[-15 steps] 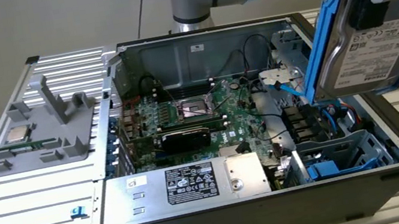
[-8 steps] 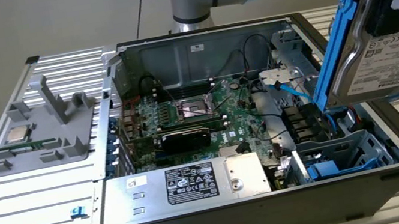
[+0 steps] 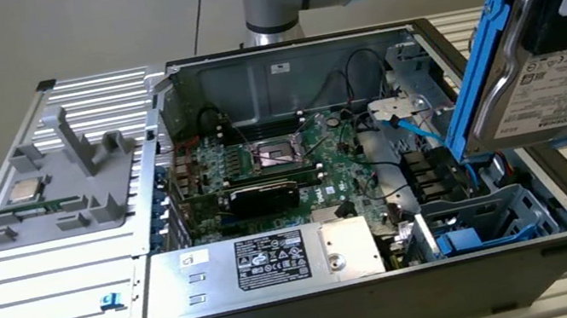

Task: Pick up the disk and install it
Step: 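Insert the disk into the insertion slot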

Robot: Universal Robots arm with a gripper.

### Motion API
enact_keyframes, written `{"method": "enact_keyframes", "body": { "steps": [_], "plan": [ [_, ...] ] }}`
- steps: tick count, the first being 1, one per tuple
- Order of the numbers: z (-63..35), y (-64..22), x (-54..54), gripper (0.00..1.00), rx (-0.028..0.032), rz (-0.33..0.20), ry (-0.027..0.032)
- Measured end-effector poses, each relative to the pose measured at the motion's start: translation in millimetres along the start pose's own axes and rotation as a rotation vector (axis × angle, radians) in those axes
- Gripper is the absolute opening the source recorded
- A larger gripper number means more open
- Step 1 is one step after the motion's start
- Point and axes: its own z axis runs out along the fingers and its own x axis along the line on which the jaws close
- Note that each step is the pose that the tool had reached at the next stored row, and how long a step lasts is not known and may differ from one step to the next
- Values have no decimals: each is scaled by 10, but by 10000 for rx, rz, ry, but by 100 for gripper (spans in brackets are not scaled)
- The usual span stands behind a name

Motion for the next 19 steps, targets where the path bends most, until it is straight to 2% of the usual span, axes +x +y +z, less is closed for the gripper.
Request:
{"method": "enact_keyframes", "body": {
  "steps": [2, 16, 19],
  "plan": [
    [1, -3, 6, 37, -24, 0, 1],
    [11, -2, 6, 37, -24, 0, 1],
    [20, -1, 7, 37, -29, 1, -40]
  ]
}}
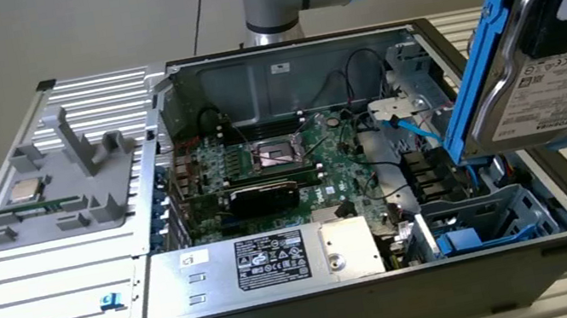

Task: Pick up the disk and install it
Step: 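Insert the disk into the insertion slot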

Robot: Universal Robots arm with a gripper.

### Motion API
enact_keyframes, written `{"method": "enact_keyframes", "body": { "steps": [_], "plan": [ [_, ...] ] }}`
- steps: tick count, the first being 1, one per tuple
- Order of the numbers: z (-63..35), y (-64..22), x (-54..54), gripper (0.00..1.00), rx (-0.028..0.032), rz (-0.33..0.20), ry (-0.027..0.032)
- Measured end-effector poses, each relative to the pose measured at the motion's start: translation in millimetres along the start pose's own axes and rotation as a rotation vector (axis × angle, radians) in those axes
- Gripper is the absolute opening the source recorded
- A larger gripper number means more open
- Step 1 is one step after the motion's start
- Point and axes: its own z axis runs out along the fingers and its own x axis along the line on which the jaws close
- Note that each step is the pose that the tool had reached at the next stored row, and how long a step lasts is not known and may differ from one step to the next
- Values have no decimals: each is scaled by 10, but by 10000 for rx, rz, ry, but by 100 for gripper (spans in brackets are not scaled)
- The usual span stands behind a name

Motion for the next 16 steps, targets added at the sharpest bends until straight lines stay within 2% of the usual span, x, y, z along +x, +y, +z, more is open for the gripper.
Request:
{"method": "enact_keyframes", "body": {
  "steps": [1, 3, 5, 16],
  "plan": [
    [5, 0, 3, 37, -10, 1, -32],
    [25, -2, 10, 37, -49, 9, -55],
    [55, -5, 16, 37, -67, 32, -50],
    [255, -14, 14, 37, -75, 136, -49]
  ]
}}
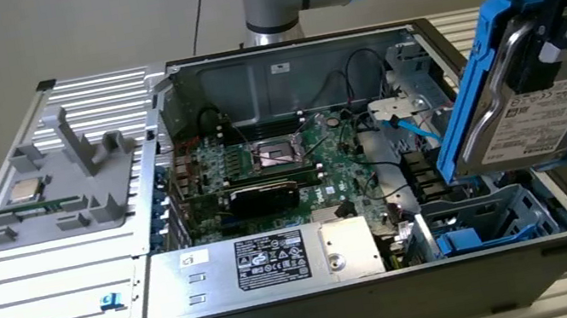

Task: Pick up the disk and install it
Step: 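Insert the disk into the insertion slot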

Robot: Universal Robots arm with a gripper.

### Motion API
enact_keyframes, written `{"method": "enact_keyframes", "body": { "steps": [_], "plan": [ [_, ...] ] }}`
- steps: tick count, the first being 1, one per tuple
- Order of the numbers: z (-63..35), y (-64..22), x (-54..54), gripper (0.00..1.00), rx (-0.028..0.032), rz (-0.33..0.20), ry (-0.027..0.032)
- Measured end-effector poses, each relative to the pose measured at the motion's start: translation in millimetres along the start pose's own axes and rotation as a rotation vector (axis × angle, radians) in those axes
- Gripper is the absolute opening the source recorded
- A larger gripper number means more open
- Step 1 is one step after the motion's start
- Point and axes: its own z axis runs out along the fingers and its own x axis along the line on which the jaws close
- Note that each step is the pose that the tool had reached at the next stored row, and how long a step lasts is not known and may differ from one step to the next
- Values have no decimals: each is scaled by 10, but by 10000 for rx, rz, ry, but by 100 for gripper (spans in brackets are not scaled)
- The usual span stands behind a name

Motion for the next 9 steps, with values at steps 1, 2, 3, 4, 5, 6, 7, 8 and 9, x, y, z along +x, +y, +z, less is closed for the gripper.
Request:
{"method": "enact_keyframes", "body": {
  "steps": [1, 2, 3, 4, 5, 6, 7, 8, 9],
  "plan": [
    [19, -1, 1, 37, -3, 4, -1],
    [38, -1, 1, 37, -6, 6, -1],
    [57, -2, 3, 37, -12, 7, -1],
    [75, -4, 4, 37, -17, 7, -1],
    [93, -5, 5, 37, -20, 7, -2],
    [111, -6, 6, 37, -22, 8, -2],
    [128, -7, 7, 37, -23, 9, 0],
    [147, -8, 8, 37, -23, 11, -2],
    [165, -9, 9, 37, -24, 12, -2]
  ]
}}
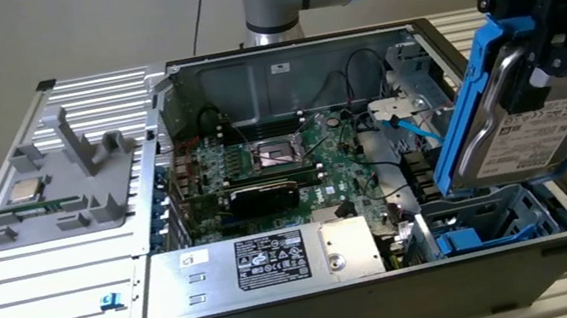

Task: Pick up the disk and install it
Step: 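Insert the disk into the insertion slot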

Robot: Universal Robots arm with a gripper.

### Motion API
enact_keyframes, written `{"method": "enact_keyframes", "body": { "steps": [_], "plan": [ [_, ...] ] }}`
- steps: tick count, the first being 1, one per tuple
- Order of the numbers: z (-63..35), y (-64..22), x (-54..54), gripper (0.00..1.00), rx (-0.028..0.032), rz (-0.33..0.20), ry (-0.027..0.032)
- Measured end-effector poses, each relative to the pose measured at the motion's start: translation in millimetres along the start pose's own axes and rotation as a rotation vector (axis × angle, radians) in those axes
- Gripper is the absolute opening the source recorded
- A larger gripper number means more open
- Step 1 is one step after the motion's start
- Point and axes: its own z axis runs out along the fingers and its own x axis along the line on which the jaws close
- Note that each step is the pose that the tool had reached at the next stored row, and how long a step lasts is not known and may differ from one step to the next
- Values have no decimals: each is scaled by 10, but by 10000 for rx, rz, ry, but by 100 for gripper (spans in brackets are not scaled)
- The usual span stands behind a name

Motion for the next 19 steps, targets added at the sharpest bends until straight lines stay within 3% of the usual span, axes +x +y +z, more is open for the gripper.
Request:
{"method": "enact_keyframes", "body": {
  "steps": [8, 11, 14, 19],
  "plan": [
    [147, -3, 39, 37, -15, 3, -23],
    [197, -4, 54, 37, -25, 4, -66],
    [227, -4, 61, 37, -32, 3, -107],
    [237, -5, 69, 37, -33, 3, -123]
  ]
}}
